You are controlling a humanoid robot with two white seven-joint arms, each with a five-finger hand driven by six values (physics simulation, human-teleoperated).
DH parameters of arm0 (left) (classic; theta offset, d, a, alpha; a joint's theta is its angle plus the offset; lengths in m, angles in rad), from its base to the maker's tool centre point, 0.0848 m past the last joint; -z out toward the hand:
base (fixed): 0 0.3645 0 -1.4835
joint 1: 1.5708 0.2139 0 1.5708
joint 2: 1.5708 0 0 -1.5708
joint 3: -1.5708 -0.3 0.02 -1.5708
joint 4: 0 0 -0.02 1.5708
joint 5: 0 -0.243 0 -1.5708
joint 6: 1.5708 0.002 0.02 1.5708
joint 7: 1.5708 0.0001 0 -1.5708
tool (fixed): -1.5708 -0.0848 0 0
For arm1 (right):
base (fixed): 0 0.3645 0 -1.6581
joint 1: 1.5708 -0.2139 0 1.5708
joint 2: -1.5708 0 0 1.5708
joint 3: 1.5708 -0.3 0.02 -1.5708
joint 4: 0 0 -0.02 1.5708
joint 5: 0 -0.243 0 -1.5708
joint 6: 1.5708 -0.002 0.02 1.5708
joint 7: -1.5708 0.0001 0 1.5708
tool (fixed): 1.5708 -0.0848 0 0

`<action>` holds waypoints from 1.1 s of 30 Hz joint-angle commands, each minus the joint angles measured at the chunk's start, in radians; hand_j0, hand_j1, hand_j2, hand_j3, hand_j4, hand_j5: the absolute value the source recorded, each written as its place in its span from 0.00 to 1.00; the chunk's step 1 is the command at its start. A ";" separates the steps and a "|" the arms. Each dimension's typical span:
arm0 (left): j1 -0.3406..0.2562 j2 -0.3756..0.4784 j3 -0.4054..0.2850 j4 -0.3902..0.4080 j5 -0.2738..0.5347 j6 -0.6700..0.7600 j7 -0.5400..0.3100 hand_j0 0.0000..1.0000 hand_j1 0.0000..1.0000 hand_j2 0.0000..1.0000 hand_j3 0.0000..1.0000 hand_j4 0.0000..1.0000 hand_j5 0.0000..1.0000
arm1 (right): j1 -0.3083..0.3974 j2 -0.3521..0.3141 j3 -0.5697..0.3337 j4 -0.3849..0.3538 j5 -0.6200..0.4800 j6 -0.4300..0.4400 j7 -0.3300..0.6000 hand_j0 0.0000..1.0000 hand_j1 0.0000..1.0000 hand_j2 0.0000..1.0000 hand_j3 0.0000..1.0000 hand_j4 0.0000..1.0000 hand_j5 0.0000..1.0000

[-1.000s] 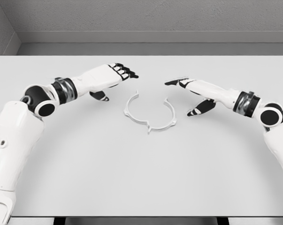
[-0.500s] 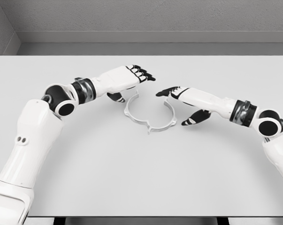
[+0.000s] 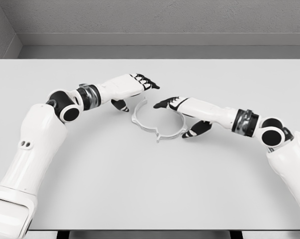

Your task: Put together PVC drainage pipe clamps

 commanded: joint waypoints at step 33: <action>-0.032 -0.018 -0.003 -0.002 -0.021 0.003 0.002 1.00 1.00 1.00 1.00 1.00 1.00 | -0.040 0.057 -0.004 0.116 0.030 0.002 0.000 1.00 1.00 1.00 1.00 1.00 1.00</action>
